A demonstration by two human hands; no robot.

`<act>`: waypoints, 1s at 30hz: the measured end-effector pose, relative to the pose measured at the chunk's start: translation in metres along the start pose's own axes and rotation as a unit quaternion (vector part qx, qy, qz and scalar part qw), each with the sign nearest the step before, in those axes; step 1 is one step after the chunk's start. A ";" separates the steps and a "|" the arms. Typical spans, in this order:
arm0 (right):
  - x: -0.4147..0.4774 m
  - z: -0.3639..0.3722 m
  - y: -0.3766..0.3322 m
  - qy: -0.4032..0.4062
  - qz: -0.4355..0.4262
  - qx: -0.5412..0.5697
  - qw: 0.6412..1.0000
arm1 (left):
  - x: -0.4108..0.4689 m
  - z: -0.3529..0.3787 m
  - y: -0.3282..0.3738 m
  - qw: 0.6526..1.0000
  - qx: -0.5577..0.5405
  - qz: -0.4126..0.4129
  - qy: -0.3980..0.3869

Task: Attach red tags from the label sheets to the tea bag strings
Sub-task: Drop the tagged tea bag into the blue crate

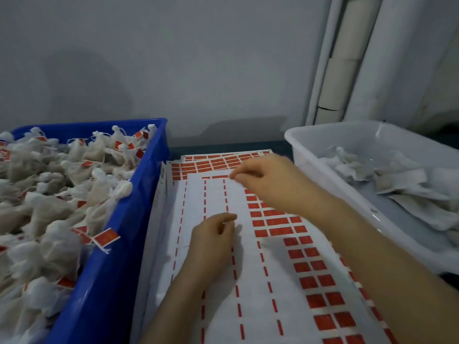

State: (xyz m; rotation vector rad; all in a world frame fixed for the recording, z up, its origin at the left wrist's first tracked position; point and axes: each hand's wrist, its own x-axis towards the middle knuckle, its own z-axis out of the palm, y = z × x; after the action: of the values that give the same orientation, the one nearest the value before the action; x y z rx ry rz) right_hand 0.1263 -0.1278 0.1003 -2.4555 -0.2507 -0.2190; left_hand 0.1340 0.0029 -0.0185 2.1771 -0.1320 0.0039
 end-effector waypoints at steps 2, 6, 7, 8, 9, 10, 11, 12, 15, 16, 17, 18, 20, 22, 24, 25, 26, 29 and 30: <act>0.005 -0.027 0.029 0.026 0.047 -0.037 0.998 | 0.002 0.005 -0.003 1.000 0.018 0.011 -0.013; 0.016 -0.073 0.083 0.062 0.113 -0.085 0.988 | 0.003 0.010 -0.007 0.998 0.048 0.039 -0.028; 0.018 -0.083 0.097 0.065 0.130 -0.098 0.985 | 0.003 0.011 -0.007 0.997 0.051 0.039 -0.034; 0.020 -0.090 0.111 0.068 0.147 -0.112 0.981 | 0.001 0.011 -0.006 0.997 0.057 0.045 -0.027; 0.021 -0.096 0.125 0.072 0.164 -0.129 0.975 | 0.001 0.011 -0.005 0.997 0.055 0.041 -0.028; 0.023 -0.100 0.138 0.072 0.181 -0.149 0.969 | 0.002 0.011 -0.006 0.997 0.057 0.040 -0.026; 0.024 -0.101 0.150 0.060 0.201 -0.175 0.962 | 0.002 0.011 -0.006 0.997 0.056 0.039 -0.026; 0.024 -0.102 0.161 0.035 0.217 -0.208 0.953 | 0.001 0.010 -0.005 0.997 0.057 0.037 -0.027; 0.026 -0.100 0.187 -0.014 0.243 -0.264 0.933 | 0.002 0.010 -0.003 0.998 0.054 0.034 -0.025; 0.029 -0.098 0.194 -0.008 0.250 -0.253 0.935 | 0.002 0.010 -0.002 0.998 0.057 0.031 -0.023; 0.032 -0.096 0.199 0.005 0.256 -0.238 0.937 | 0.002 0.010 -0.002 0.998 0.059 0.030 -0.021; 0.036 -0.094 0.203 0.018 0.259 -0.223 0.939 | 0.003 0.010 -0.001 0.997 0.063 0.031 -0.021; 0.046 -0.087 0.208 0.025 0.252 -0.212 0.944 | 0.003 0.010 0.000 0.997 0.065 0.028 -0.022; 0.054 -0.081 0.210 0.015 0.244 -0.225 0.943 | 0.004 0.011 0.000 0.998 0.062 0.020 -0.023; 0.061 -0.076 0.209 0.009 0.251 -0.240 0.938 | 0.006 0.010 0.000 0.998 0.058 0.014 -0.025; 0.063 -0.074 0.209 0.005 0.259 -0.245 0.934 | 0.007 0.010 0.000 0.998 0.058 0.015 -0.024; 0.065 -0.071 0.209 0.001 0.268 -0.239 0.933 | 0.007 0.010 -0.001 0.998 0.059 0.017 -0.025; 0.069 -0.066 0.206 0.003 0.265 -0.264 0.927 | 0.009 0.010 -0.001 0.998 0.061 0.018 -0.026; 0.069 -0.065 0.206 0.012 0.261 -0.289 0.921 | 0.009 0.011 -0.001 0.998 0.062 0.019 -0.025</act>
State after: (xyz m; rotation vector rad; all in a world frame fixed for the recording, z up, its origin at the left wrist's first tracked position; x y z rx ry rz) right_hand 0.2347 -0.3183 0.0430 -2.9840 0.5612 -0.0951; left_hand 0.1424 -0.0059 -0.0254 2.2984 -0.2062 -0.0220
